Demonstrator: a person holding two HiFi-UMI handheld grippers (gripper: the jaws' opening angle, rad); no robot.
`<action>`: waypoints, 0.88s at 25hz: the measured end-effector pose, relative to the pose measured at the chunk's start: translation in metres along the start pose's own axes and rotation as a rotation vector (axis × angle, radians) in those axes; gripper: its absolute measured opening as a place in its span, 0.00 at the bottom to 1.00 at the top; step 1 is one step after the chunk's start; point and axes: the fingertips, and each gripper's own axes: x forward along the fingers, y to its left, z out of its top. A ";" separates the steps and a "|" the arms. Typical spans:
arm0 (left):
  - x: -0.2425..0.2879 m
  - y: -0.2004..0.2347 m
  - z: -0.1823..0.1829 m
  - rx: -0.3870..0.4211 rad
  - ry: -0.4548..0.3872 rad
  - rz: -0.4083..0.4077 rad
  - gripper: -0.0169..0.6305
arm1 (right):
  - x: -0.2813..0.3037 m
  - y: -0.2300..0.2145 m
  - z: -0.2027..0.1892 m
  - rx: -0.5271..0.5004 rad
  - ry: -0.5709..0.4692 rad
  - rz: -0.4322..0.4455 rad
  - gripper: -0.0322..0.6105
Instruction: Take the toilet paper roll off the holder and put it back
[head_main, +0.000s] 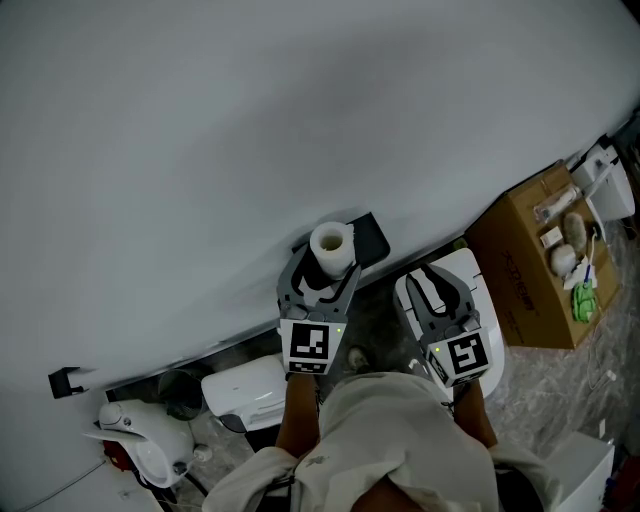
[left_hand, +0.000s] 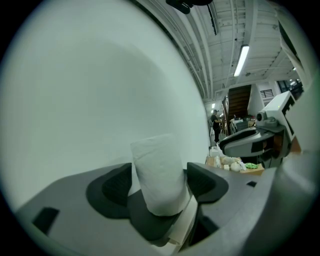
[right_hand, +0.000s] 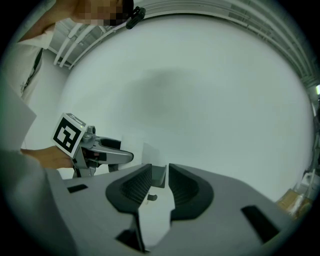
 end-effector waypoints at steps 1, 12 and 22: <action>-0.002 0.000 0.001 0.000 -0.002 0.004 0.55 | -0.001 0.000 0.002 -0.004 -0.003 0.002 0.21; -0.033 -0.008 0.019 0.003 -0.045 0.050 0.54 | -0.014 0.006 0.008 -0.015 -0.033 0.054 0.20; -0.060 -0.036 0.020 0.002 -0.033 0.080 0.54 | -0.032 0.011 0.008 -0.033 -0.054 0.126 0.20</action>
